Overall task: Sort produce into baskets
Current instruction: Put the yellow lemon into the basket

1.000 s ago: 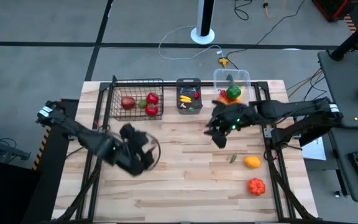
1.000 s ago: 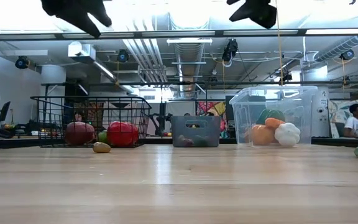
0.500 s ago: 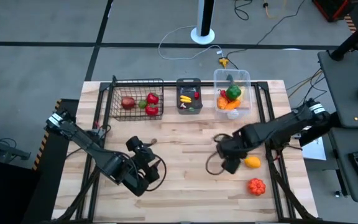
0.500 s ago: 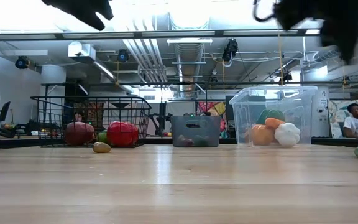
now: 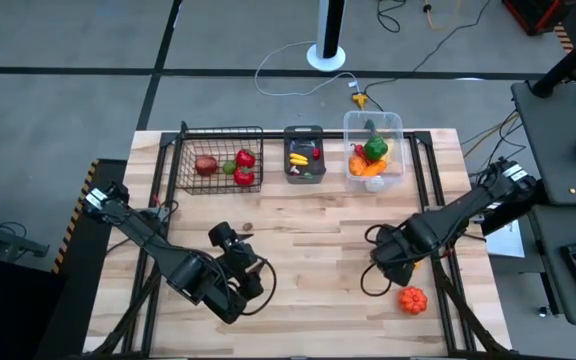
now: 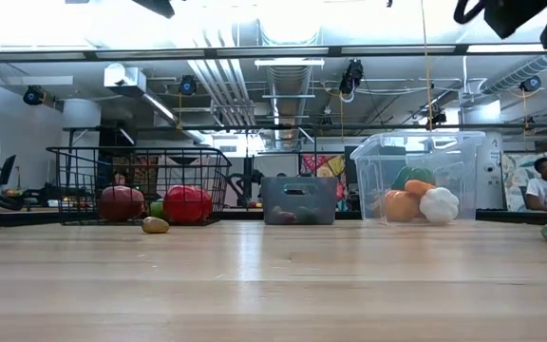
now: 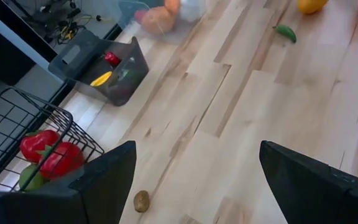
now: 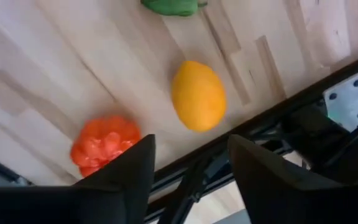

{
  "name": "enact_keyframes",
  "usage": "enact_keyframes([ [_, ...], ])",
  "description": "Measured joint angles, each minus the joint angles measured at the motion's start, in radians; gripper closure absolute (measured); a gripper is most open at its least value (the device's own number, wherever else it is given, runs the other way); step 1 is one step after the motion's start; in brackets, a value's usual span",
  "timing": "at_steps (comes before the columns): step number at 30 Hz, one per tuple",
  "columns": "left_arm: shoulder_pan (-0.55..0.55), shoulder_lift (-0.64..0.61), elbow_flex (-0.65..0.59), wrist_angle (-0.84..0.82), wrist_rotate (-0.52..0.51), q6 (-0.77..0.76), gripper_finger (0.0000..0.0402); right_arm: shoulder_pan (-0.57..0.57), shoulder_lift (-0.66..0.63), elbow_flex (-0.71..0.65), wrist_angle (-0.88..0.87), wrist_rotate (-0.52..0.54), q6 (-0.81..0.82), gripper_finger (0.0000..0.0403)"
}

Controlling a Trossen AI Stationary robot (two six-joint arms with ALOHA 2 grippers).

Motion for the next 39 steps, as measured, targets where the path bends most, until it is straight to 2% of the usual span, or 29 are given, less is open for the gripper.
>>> enact_keyframes([
  [4,0.0,0.001,0.005,-0.002,-0.009,0.0,0.008,-0.001,0.006,-0.067,0.026,0.011,0.014,0.0159],
  [8,0.0,0.0,0.0,-0.003,-0.009,0.0,0.008,-0.001,0.027,-0.134,0.056,-0.023,0.015,0.0115],
  [14,0.0,0.0,-0.001,-0.004,-0.009,0.0,0.008,0.002,0.053,-0.187,0.073,-0.036,0.017,0.0075],
  [19,0.0,-0.003,0.015,-0.05,-0.03,-0.002,0.008,0.002,0.068,-0.212,0.118,-0.038,0.005,0.0065],
  [27,0.0,-0.007,0.066,-0.162,-0.059,-0.016,0.008,0.002,0.068,-0.253,0.19,-0.036,0.002,0.007],
  [39,0.001,-0.008,0.07,-0.175,-0.069,-0.015,0.008,0.002,0.068,-0.342,0.31,-0.038,-0.001,0.0071],
])
